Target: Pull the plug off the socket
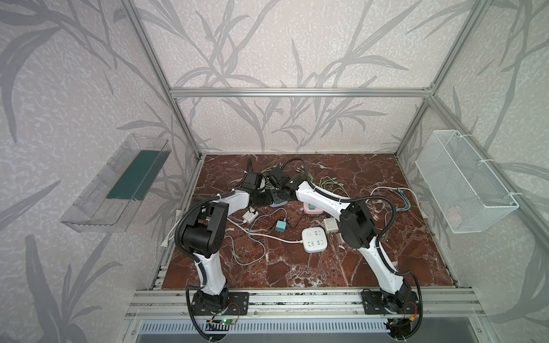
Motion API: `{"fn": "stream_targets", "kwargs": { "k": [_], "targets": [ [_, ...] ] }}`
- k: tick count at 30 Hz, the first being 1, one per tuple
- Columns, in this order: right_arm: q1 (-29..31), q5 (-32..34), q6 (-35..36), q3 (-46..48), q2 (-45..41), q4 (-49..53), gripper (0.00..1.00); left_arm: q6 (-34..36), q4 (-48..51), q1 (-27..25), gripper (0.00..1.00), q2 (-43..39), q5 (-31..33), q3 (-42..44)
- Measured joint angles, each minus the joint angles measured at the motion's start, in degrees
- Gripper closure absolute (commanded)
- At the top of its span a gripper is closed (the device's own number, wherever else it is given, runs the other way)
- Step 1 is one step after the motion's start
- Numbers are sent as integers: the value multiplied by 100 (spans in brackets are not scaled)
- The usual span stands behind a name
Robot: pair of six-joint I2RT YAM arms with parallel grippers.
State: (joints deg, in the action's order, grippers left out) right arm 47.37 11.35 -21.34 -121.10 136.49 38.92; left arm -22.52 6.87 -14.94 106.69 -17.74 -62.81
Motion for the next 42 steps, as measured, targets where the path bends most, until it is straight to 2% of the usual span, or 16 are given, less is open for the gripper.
{"fn": "stream_targets", "kwargs": {
  "k": [12,42],
  "targets": [
    [4,-2,13,17,-13,-9,84,-4,9,0,61,2,39,0],
    [9,15,-166,721,-396,-549,84,-109,-31,92,62,46,-188,-4]
  ]
}}
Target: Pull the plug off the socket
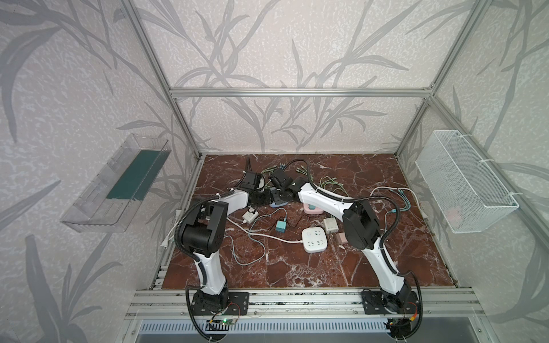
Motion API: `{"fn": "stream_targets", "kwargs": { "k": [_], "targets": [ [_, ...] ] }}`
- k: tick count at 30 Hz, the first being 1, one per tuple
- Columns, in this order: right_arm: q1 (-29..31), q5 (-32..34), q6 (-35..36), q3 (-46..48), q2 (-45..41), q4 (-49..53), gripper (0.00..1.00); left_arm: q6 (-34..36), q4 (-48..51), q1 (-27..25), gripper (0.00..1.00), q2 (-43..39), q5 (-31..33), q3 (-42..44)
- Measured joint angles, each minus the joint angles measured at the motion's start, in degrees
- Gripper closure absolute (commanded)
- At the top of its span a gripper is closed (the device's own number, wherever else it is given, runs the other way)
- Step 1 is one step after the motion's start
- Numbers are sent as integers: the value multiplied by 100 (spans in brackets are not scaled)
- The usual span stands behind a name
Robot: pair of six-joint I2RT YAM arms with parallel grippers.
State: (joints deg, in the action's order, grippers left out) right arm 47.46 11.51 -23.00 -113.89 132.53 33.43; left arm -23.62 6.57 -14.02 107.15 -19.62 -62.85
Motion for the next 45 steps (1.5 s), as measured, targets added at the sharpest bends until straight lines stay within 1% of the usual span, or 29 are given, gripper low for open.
{"fn": "stream_targets", "kwargs": {
  "k": [14,31,45],
  "targets": [
    [68,192,-15,214,-74,-199,85,-22,-24,22,62,48,-131,-13],
    [142,435,-2,164,-68,-116,85,-55,-20,28,62,116,-210,-85],
    [87,286,7,125,-68,-35,86,-52,-46,26,62,129,-236,-87]
  ]
}}
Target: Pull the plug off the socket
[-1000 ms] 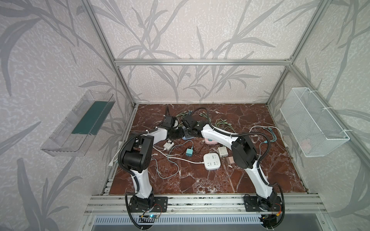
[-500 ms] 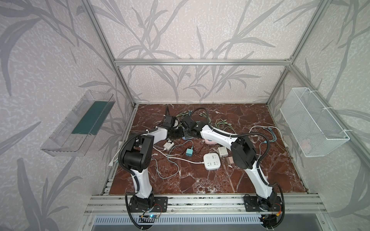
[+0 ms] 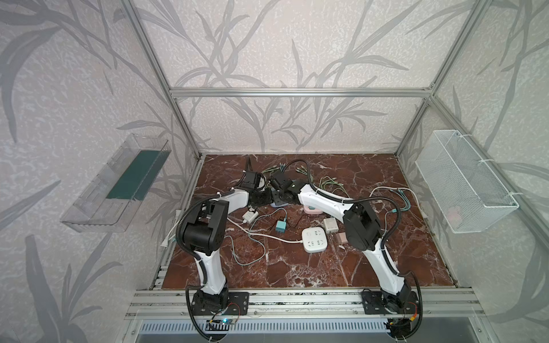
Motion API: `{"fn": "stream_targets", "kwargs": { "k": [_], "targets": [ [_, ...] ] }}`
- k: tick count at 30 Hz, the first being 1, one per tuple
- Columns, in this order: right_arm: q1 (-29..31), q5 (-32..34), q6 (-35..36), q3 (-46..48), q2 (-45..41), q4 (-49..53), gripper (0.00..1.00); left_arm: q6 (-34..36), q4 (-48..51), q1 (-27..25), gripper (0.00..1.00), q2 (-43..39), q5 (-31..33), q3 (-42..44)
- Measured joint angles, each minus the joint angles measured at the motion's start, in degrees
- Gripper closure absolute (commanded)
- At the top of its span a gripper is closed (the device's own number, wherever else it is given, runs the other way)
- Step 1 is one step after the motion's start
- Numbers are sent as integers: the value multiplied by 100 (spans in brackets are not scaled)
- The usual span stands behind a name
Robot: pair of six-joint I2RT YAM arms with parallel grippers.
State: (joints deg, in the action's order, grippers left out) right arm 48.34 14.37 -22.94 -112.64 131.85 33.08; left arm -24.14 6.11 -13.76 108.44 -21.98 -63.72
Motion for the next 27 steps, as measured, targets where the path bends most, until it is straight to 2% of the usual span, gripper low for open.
{"fn": "stream_targets", "kwargs": {
  "k": [11,27],
  "targets": [
    [105,330,4,-142,103,85,86,-105,-70,28,62,33,-120,0],
    [116,372,26,-284,168,227,86,-142,-92,44,62,46,-144,0]
  ]
}}
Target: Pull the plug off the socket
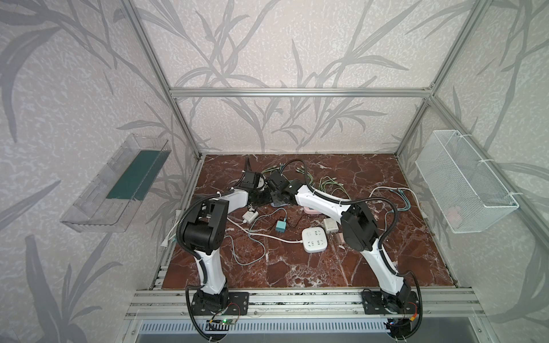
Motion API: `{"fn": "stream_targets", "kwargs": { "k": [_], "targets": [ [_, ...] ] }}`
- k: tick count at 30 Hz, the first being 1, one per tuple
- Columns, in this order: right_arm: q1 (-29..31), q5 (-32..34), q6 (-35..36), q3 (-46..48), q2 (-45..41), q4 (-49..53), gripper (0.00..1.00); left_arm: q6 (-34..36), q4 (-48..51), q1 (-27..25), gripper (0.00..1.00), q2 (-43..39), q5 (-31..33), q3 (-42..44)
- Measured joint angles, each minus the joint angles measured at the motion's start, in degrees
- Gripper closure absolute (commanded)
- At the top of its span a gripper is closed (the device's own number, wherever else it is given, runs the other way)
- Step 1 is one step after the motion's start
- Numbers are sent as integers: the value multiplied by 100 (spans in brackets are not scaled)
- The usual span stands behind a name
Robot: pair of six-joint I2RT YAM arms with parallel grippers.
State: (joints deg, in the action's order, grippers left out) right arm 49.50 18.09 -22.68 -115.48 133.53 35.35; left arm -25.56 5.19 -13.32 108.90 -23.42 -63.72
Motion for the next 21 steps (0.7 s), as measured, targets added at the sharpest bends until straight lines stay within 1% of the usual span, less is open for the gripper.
{"fn": "stream_targets", "kwargs": {
  "k": [6,21],
  "targets": [
    [-11,-13,-2,151,-50,-149,87,2,-7,26,62,0,-2,4],
    [55,125,-107,162,-44,-168,87,-13,-90,35,62,-20,-70,59]
  ]
}}
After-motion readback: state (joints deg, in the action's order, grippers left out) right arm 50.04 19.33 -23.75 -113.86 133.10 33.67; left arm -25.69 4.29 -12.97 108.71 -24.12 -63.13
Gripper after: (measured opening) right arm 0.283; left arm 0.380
